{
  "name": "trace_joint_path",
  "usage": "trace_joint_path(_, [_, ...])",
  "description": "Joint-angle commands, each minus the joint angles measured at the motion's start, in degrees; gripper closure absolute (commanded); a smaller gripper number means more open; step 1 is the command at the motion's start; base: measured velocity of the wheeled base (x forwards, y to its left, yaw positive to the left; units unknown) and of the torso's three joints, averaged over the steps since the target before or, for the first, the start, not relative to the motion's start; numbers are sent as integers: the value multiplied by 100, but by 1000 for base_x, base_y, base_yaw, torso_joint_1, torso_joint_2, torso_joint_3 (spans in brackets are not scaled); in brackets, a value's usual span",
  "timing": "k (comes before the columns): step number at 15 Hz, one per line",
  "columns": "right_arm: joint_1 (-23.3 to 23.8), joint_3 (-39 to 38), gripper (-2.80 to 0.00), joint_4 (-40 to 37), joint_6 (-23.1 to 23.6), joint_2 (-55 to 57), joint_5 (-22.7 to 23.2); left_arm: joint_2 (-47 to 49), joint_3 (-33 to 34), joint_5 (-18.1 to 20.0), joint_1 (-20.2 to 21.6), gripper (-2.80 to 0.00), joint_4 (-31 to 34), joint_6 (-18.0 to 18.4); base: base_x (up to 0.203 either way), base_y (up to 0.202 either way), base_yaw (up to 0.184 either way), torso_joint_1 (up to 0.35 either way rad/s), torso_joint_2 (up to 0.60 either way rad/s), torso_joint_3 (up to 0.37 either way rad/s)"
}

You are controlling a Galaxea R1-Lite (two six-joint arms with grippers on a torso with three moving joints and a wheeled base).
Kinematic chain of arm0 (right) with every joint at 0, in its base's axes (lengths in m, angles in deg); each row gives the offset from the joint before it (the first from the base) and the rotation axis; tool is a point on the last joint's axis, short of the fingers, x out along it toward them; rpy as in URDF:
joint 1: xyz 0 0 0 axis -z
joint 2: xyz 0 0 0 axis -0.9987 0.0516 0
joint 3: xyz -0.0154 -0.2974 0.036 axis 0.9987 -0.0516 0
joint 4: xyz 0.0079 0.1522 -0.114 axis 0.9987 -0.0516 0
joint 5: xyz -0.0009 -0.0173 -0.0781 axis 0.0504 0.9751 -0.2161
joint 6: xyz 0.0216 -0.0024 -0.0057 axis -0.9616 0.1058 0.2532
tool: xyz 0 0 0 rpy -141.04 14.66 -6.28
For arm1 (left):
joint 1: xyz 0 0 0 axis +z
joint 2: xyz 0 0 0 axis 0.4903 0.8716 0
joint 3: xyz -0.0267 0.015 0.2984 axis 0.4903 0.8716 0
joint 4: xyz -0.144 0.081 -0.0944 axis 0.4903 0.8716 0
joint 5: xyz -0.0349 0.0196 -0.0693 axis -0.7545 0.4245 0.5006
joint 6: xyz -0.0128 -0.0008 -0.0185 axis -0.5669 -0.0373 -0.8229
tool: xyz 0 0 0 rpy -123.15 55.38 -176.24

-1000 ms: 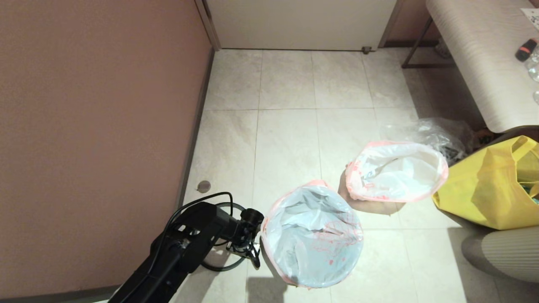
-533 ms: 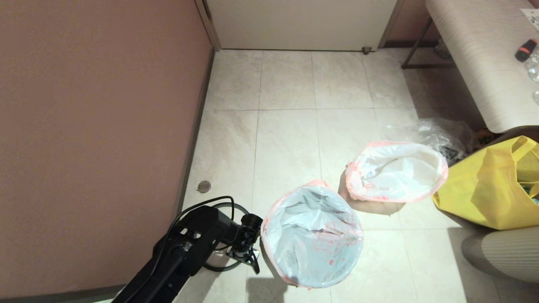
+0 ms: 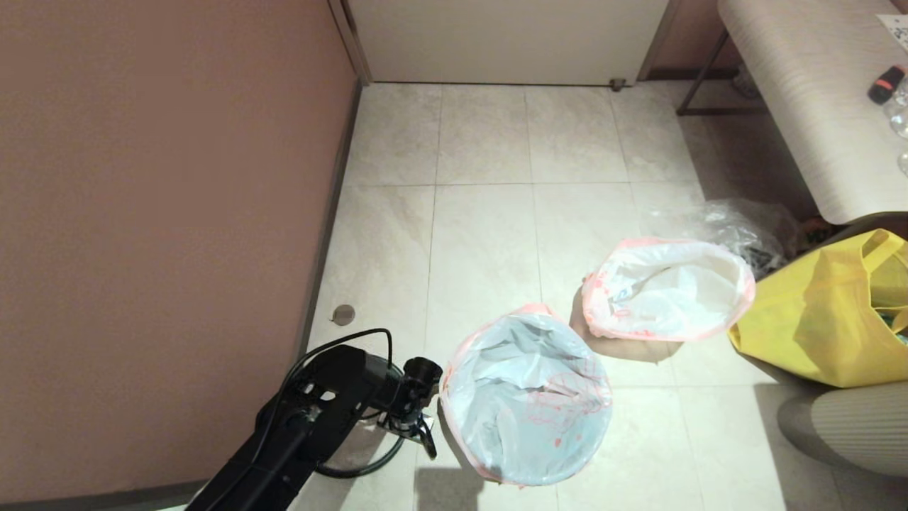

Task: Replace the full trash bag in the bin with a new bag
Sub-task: Place the trash can ring on the trash can

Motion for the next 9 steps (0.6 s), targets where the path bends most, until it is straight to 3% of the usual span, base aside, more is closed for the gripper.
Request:
trace_joint_path(1, [-4,0,0,1,0,7,2,-328,83,-29,-42,0,33,-159,0,0,0,0,0,0])
trace_joint_path(4, [-4,0,0,1,0,7,2,-1092,689,-457,-169,0,25,-709,0,0,0,0,0,0])
trace_joint_path(9, [-4,0,0,1,0,7,2,-3616,2350,-905,-382,0,67,-974,0,0,0,0,0,0])
